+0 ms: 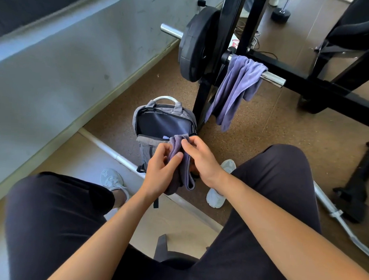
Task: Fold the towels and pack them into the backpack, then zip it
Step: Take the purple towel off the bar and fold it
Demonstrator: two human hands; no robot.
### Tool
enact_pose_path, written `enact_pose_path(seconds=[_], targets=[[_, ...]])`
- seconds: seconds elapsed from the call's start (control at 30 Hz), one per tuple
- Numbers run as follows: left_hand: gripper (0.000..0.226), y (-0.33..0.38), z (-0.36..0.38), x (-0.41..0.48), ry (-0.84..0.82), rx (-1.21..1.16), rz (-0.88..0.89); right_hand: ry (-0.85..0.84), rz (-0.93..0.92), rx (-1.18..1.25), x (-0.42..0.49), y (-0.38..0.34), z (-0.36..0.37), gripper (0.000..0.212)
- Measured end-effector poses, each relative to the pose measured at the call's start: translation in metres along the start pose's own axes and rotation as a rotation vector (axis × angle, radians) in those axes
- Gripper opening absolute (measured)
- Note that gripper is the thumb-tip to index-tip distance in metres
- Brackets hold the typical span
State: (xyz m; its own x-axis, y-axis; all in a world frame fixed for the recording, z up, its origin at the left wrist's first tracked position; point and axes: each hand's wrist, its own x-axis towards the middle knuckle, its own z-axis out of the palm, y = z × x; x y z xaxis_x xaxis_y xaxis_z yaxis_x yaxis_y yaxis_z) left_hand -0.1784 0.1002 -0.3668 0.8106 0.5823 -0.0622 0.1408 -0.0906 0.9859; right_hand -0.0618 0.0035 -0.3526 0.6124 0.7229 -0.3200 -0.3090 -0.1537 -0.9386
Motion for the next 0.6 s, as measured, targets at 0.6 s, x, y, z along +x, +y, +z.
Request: enact_pose_path(seconds=[0.6], targets=[[0.071,-0.025,-0.030,0.019,-0.166,-0.500,-0.420,-0.092,0.211,0.399,0.006,-0.025,-0.032,0.034]])
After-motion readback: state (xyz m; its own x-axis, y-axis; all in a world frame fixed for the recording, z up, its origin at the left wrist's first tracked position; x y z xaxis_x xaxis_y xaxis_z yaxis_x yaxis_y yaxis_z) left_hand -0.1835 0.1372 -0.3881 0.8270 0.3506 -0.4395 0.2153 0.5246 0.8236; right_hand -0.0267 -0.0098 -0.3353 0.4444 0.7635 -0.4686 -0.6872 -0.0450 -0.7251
